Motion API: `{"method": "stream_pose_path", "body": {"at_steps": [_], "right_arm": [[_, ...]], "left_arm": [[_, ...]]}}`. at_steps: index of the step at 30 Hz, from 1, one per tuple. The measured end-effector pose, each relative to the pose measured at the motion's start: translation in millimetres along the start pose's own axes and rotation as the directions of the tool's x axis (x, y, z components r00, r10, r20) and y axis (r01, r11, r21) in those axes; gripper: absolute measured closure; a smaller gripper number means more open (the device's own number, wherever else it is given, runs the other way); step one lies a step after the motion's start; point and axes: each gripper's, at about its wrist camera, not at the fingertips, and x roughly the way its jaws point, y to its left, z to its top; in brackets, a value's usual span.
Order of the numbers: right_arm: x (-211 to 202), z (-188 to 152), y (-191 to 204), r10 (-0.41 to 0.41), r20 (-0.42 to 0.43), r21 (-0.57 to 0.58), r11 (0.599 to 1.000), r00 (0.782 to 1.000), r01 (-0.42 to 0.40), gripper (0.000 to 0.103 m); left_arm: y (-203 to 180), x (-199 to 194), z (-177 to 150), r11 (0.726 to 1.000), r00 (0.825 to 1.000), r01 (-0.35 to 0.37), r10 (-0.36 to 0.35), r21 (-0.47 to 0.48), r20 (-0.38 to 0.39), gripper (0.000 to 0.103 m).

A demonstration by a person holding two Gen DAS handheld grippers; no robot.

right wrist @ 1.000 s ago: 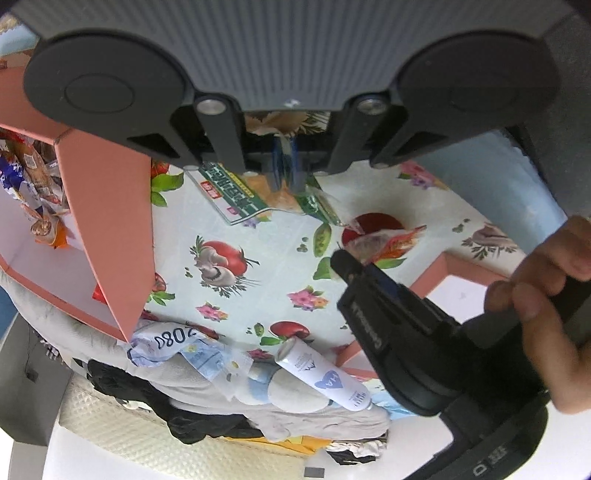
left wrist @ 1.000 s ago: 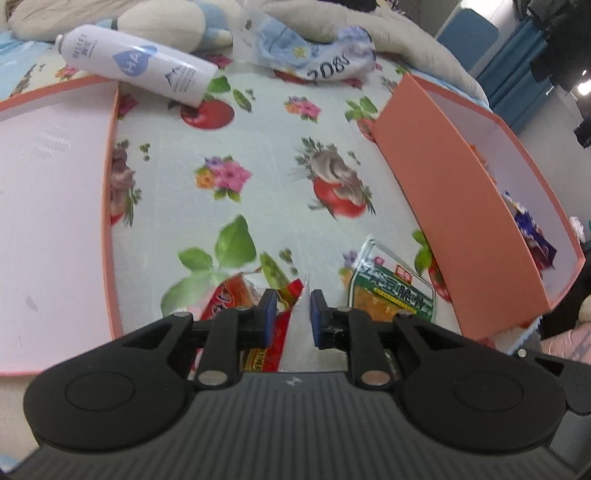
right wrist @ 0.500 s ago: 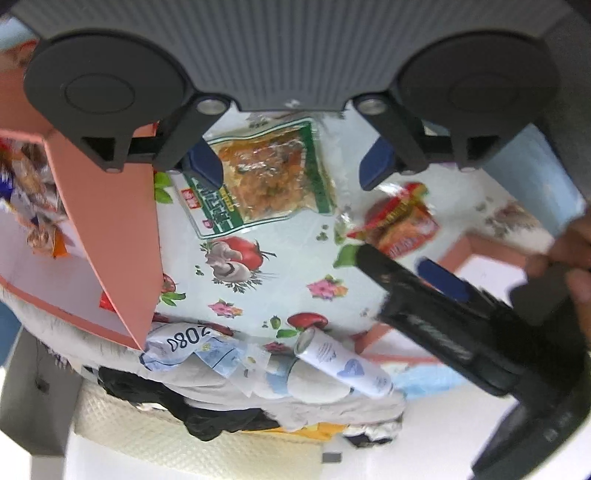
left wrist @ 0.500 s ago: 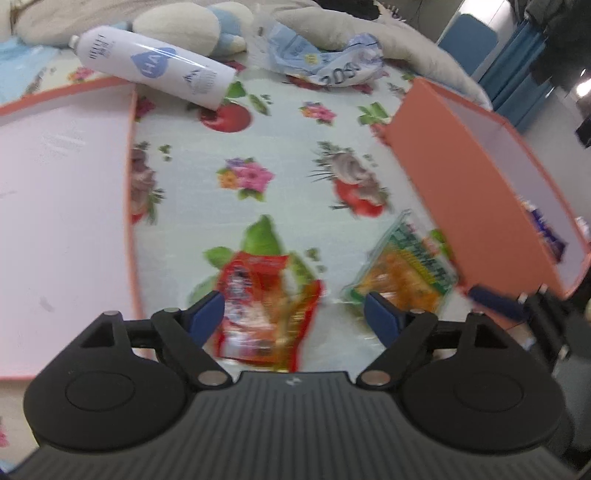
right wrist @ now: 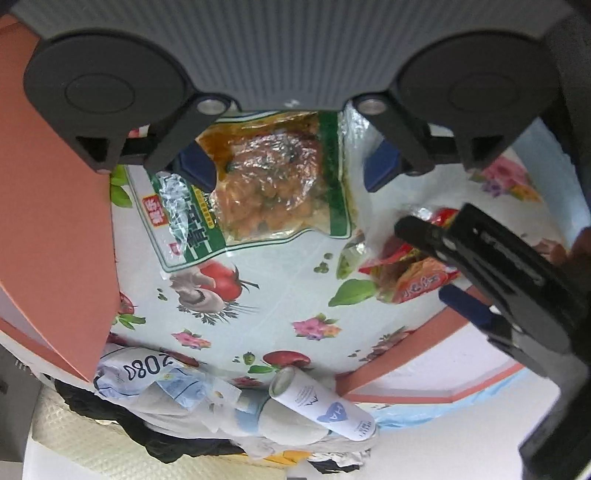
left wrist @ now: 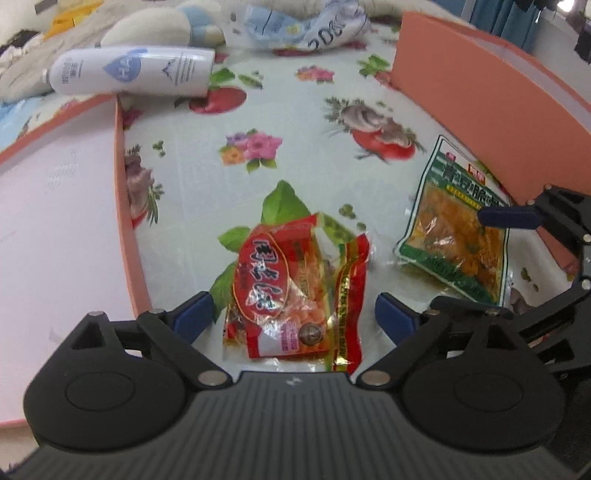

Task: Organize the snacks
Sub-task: 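Grasp the red candy pack with the left tool while the right tool grasps the green-labelled pickle pack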

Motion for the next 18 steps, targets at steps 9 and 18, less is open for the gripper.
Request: {"method": "stream_pose_path", "body": {"at_steps": [9,18], "right_arm": [[4.5,2.3,-2.6,0.009,-0.024,0.024,1.0,1.0,-0.008,0.014],[3.2,11.0,5.5,0.0,-0.082,0.027,1.0,0.997,0.003,0.03]], "left_arm": [[-10.1,-2.4,-7.9,0.999,1.0,-0.002,0.001,0.038,0.025,0.021],[-10.2,-8.0,-9.5,1.0,0.999,0.014,-0.015,0.025,0.037,0.035]]}}
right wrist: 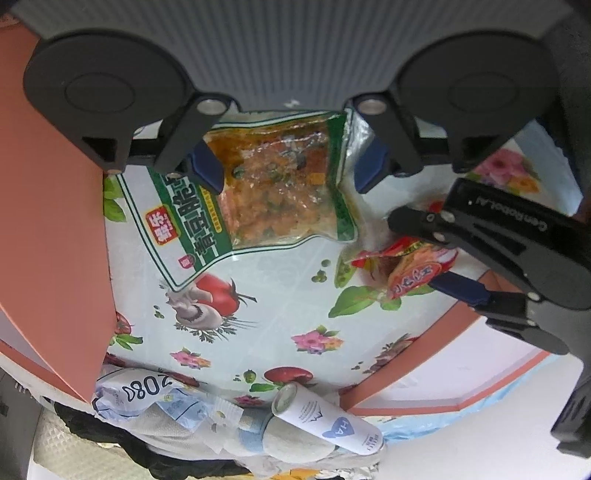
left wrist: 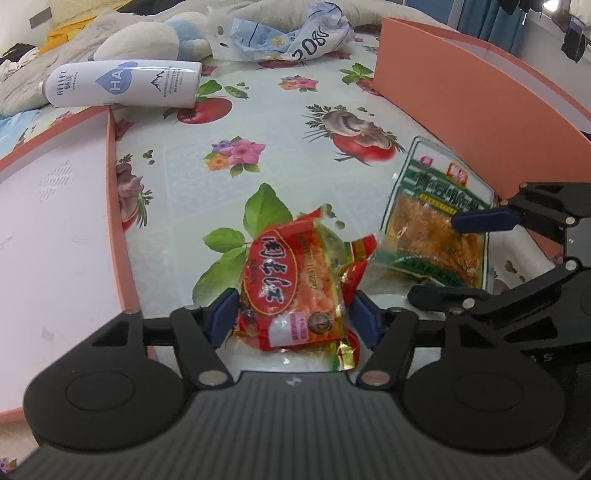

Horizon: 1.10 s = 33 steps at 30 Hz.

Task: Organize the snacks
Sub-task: 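Grasp the red candy pack with the left tool while the right tool grasps the green-labelled pickle pack, then lift both held packs and carry them over the deep pink box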

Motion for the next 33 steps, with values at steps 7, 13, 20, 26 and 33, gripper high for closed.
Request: {"method": "stream_pose_path", "body": {"at_steps": [7,13,20,26,33], "right_arm": [[-4.0,5.6,12.9,-0.001,-0.018,0.0,1.0,1.0,0.001,0.053],[-16.2,9.5,18.0,-0.028,-0.008,0.005,1.0,1.0,0.028,0.064],[-46.2,10.6,14.6,-0.057,0.026,0.038,0.998,0.998,0.056,0.068],[-86.0,21.0,9.6,-0.081,0.098,0.108,0.992,0.992,0.07,0.069],[-141.7,32.4,-0.1,-0.094,0.177,0.192,0.98,0.98,0.059,0.069]], "left_arm": [[8.2,-8.7,0.2,0.996,0.999,0.05,-0.051,-0.07,-0.01,0.037],[13.1,-23.4,-2.5,0.976,0.997,0.072,-0.071,-0.205,0.012,0.037],[10.1,-59.1,-1.2,0.934,0.995,0.079,-0.052,-0.348,0.088,0.037],[-3.4,-99.5,9.0,0.918,0.989,0.064,-0.006,-0.392,0.149,0.037],[-16.8,-150.4,20.3,0.888,0.978,0.066,0.033,-0.456,0.207,0.037]]}}
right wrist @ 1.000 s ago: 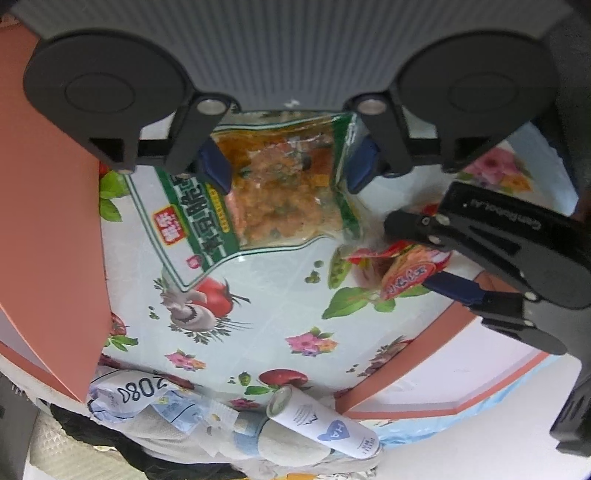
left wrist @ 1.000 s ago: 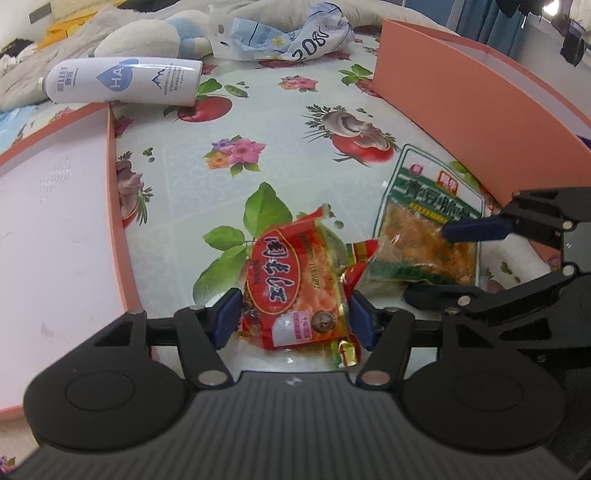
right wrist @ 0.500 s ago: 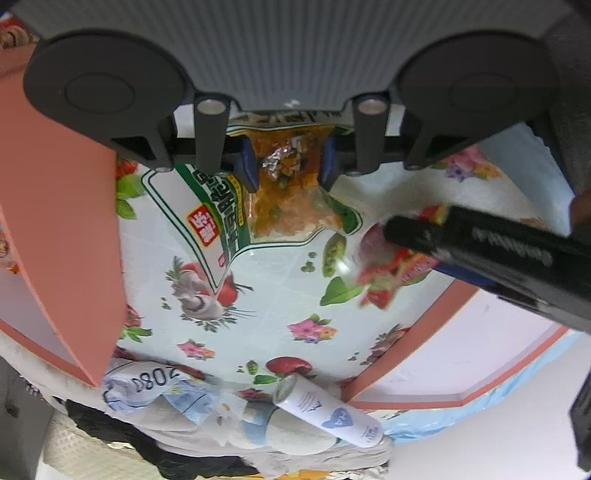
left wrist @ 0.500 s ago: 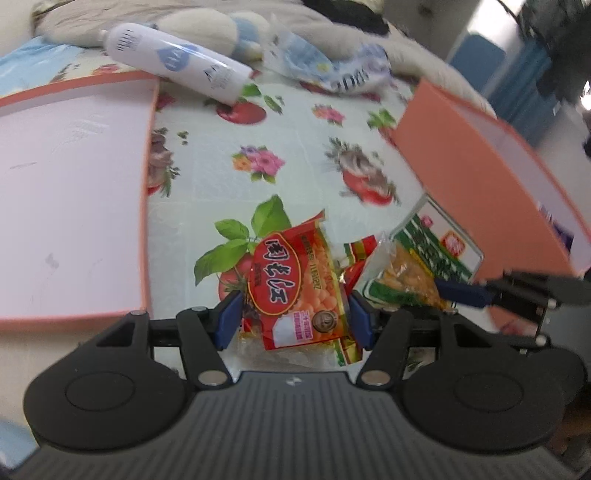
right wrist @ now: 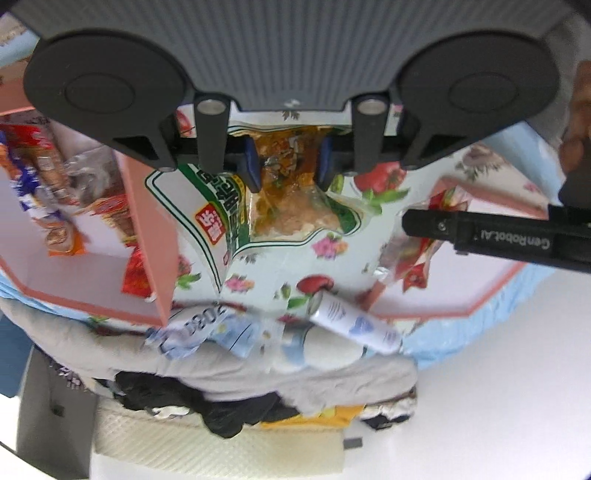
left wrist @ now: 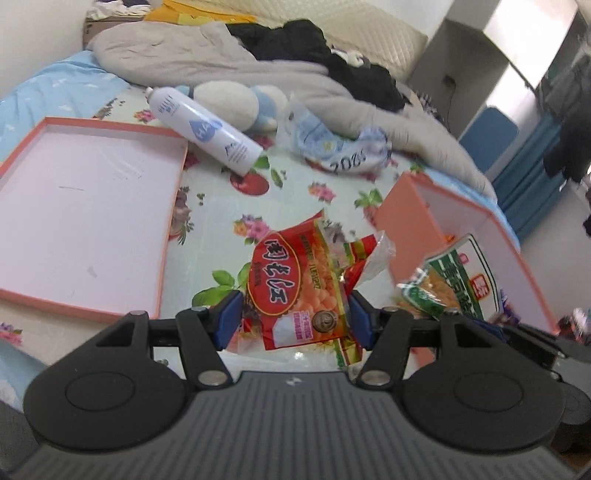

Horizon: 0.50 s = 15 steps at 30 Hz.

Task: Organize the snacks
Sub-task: 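Lift both held packs and carry them over the deep pink box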

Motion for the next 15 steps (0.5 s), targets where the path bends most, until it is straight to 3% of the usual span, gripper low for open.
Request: {"method": "stream_pose_path", "body": {"at_steps": [8,15], "right_arm": [[-58.7,23.2,-11.2,-0.039,0.123,0.075,0.997,0.992,0.029,0.069],[-106.4,45.6,-28.6,-0.095,0.24,0.105,0.992,0.966,0.071,0.069]], "left_arm": [[-30.6,-50.1,17.7,0.999,0.996,0.047,-0.049,0.02,0.07,0.037],[-75.8,-81.1,43.6,0.991,0.983,0.111,-0.121,0.076,0.139,0.037]]}}
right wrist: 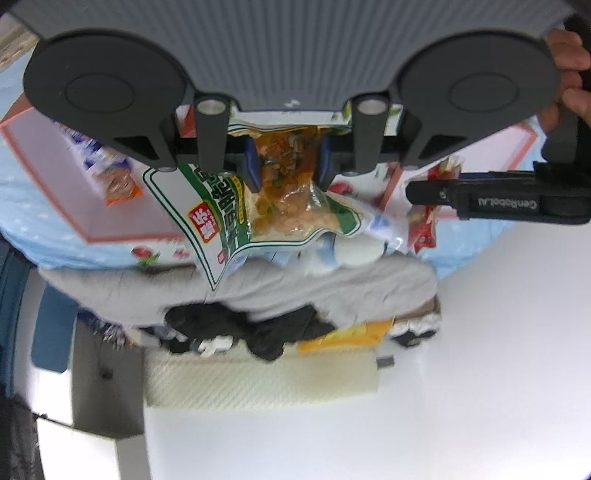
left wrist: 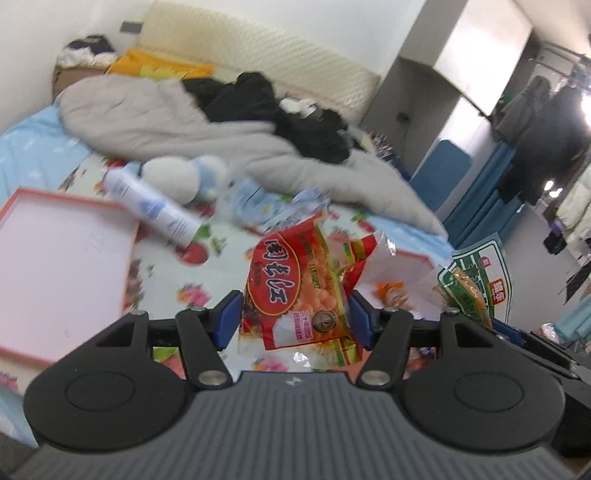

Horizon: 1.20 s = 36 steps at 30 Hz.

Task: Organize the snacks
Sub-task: 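Lift both held packs and carry them over the deep pink box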

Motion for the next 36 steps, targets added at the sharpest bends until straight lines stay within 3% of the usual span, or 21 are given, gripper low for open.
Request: {"method": "stream_pose_path", "body": {"at_steps": [8,16,25,36], "right_arm": [[-20.3,33.0,-36.7,-0.061,0.098,0.015,0.998,0.993,0.06,0.069],[-6.4,50.7,-87.3,-0.116,0.113,0.046,0.993,0.987,0.112,0.069],[56.6,35.3,-159.8,-0.155,0.007,0.117,0.981,0.988,0.154,0.069],[141.0,-6.5,-209.7,-0.152,-0.162,0.146,0.974,0.975,0.176,0.069]], "left_arm": [[-65.5,9.0,32.0,0.994,0.996,0.082,-0.085,0.066,0.031,0.037],[-119.1,70.9,49.6,0.985,0.991,0.133,-0.13,0.109,-0.03,0.037],[-151.4,188.4,42.6,0.983,0.979,0.136,-0.115,0.12,-0.168,0.037],[-159.5,306.0,14.7,0.983,0.946,0.102,-0.049,0.15,-0.321,0.036]]}}
